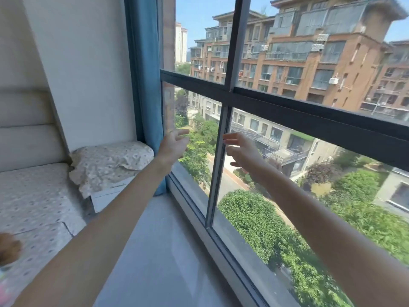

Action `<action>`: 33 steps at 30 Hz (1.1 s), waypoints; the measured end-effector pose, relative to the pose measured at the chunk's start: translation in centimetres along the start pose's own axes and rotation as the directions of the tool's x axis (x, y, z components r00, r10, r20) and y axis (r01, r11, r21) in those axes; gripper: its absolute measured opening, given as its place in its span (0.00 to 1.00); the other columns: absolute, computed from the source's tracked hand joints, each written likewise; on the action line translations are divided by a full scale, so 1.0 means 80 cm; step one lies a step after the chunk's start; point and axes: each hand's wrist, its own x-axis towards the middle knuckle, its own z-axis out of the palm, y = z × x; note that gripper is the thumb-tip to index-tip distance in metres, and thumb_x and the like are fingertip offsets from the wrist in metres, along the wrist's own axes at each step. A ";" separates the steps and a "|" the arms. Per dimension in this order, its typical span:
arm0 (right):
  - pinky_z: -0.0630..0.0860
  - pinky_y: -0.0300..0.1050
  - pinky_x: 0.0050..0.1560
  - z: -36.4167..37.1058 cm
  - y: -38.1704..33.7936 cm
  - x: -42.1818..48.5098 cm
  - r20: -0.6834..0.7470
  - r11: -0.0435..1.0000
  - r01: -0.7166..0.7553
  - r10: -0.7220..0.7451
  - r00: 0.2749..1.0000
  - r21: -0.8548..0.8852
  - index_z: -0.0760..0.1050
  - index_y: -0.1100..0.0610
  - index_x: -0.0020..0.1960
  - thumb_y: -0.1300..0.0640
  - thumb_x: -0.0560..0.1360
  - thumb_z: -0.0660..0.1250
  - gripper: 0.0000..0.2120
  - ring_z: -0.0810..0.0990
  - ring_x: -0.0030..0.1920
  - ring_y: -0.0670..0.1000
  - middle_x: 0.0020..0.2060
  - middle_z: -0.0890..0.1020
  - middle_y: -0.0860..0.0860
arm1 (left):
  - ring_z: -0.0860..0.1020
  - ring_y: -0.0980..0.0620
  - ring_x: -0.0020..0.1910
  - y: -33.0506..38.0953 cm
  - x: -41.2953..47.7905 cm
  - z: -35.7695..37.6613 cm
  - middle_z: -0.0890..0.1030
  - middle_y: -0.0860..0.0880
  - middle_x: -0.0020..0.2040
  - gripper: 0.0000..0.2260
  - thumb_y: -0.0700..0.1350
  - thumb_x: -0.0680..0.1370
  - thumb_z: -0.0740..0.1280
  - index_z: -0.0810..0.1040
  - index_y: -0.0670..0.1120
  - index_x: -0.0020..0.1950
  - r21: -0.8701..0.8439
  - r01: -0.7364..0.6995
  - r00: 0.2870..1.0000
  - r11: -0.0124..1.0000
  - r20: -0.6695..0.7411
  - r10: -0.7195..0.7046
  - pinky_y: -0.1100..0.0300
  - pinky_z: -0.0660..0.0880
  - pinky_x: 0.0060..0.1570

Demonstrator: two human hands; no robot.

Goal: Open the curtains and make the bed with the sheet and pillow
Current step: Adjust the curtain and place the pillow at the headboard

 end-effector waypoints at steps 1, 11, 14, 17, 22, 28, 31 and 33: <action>0.78 0.50 0.54 0.009 0.002 0.021 0.036 1.000 0.020 -0.020 0.999 -0.003 0.70 0.57 0.65 0.68 0.77 0.58 0.18 0.76 0.54 0.49 0.60 0.75 0.51 | 0.76 0.53 0.42 -0.003 0.013 -0.007 0.77 0.50 0.54 0.13 0.42 0.80 0.60 0.75 0.49 0.64 0.007 0.016 0.999 1.000 -0.047 -0.016 0.60 0.75 0.43; 0.78 0.52 0.51 0.171 0.013 0.197 0.302 0.996 0.068 -0.084 0.950 0.064 0.71 0.55 0.66 0.66 0.76 0.58 0.20 0.76 0.49 0.48 0.61 0.76 0.51 | 0.77 0.51 0.49 -0.084 0.134 -0.120 0.79 0.47 0.59 0.14 0.39 0.79 0.60 0.76 0.47 0.63 0.068 0.131 0.922 0.989 -0.375 -0.096 0.59 0.75 0.45; 0.78 0.51 0.51 0.229 0.021 0.250 0.351 0.993 0.091 -0.110 0.930 0.069 0.71 0.54 0.65 0.66 0.76 0.57 0.20 0.76 0.53 0.48 0.60 0.76 0.50 | 0.78 0.48 0.53 -0.119 0.184 -0.158 0.78 0.47 0.61 0.13 0.41 0.79 0.60 0.75 0.47 0.63 0.071 0.148 0.908 0.986 -0.405 -0.107 0.56 0.75 0.48; 0.76 0.46 0.48 0.289 0.025 0.306 0.402 0.994 0.083 -0.105 0.910 0.070 0.71 0.54 0.65 0.67 0.76 0.56 0.20 0.74 0.55 0.48 0.57 0.75 0.48 | 0.77 0.48 0.50 -0.151 0.236 -0.198 0.78 0.47 0.60 0.13 0.40 0.79 0.60 0.75 0.48 0.62 0.064 0.154 0.897 0.986 -0.427 -0.113 0.58 0.74 0.47; 0.73 0.43 0.46 0.398 0.014 0.414 0.462 0.994 0.073 -0.102 0.881 0.079 0.71 0.53 0.64 0.67 0.75 0.56 0.21 0.74 0.55 0.48 0.59 0.76 0.50 | 0.75 0.55 0.39 -0.195 0.344 -0.283 0.78 0.48 0.51 0.14 0.40 0.79 0.60 0.74 0.47 0.64 0.063 0.199 0.874 0.978 -0.464 -0.147 0.58 0.74 0.47; 0.76 0.51 0.56 0.515 0.011 0.528 0.495 0.998 0.054 -0.060 0.867 0.027 0.72 0.42 0.57 0.60 0.70 0.57 0.20 0.76 0.55 0.47 0.55 0.77 0.43 | 0.74 0.54 0.38 -0.242 0.461 -0.370 0.77 0.47 0.49 0.14 0.40 0.79 0.59 0.74 0.47 0.64 0.009 0.238 0.848 0.971 -0.489 -0.203 0.60 0.72 0.41; 0.73 0.43 0.47 0.578 0.015 0.584 0.524 0.998 0.005 -0.040 0.850 0.068 0.72 0.52 0.63 0.65 0.75 0.56 0.20 0.75 0.53 0.49 0.59 0.76 0.49 | 0.73 0.56 0.37 -0.278 0.518 -0.408 0.78 0.48 0.49 0.14 0.40 0.78 0.61 0.74 0.47 0.64 -0.014 0.282 0.824 0.959 -0.508 -0.250 0.62 0.71 0.37; 0.72 0.42 0.46 0.612 0.018 0.614 0.543 0.998 -0.001 -0.036 0.839 0.069 0.71 0.53 0.64 0.66 0.75 0.56 0.20 0.75 0.54 0.50 0.60 0.76 0.50 | 0.74 0.57 0.38 -0.300 0.549 -0.429 0.78 0.47 0.56 0.14 0.41 0.79 0.61 0.74 0.47 0.64 -0.030 0.300 0.818 0.953 -0.505 -0.274 0.63 0.71 0.38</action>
